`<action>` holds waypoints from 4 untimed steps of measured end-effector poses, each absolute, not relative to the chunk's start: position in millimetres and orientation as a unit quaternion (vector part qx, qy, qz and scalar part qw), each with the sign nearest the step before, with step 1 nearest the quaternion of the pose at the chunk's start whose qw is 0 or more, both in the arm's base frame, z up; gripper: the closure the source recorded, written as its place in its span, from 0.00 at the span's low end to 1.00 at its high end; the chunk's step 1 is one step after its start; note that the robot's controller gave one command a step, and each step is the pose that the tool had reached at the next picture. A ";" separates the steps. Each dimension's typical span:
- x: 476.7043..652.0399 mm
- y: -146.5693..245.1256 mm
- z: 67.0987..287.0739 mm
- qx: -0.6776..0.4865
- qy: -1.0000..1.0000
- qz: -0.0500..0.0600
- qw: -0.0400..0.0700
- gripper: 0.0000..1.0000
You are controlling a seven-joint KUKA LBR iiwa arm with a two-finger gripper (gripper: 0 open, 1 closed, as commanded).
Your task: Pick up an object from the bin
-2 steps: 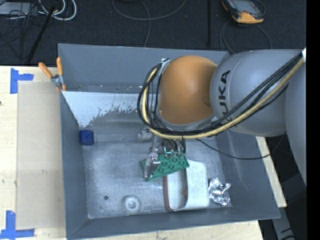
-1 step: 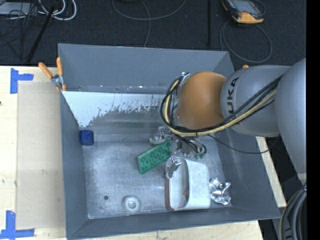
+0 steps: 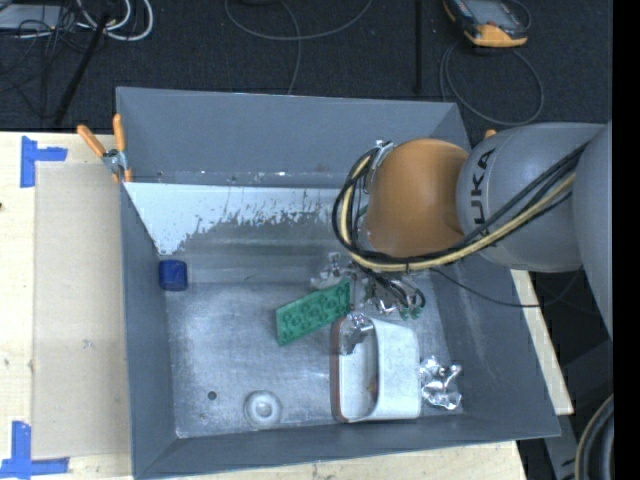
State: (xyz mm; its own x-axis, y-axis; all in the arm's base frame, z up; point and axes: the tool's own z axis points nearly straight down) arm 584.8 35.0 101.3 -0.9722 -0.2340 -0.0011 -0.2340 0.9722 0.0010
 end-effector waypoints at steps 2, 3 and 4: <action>607.8 21.1 75.4 -0.034 0.999 0.002 0.001 0.00; 613.8 65.3 75.3 -0.030 1.000 -0.001 0.006 0.00; 616.7 65.4 77.7 -0.028 1.000 0.000 0.012 1.00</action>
Offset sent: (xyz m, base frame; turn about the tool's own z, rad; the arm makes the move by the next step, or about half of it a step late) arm 0.0080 -0.0093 0.0067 0.0553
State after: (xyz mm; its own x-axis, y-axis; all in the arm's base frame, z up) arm 616.7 65.4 77.7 -0.9981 -0.0561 -0.0241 -0.0562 0.9984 0.0002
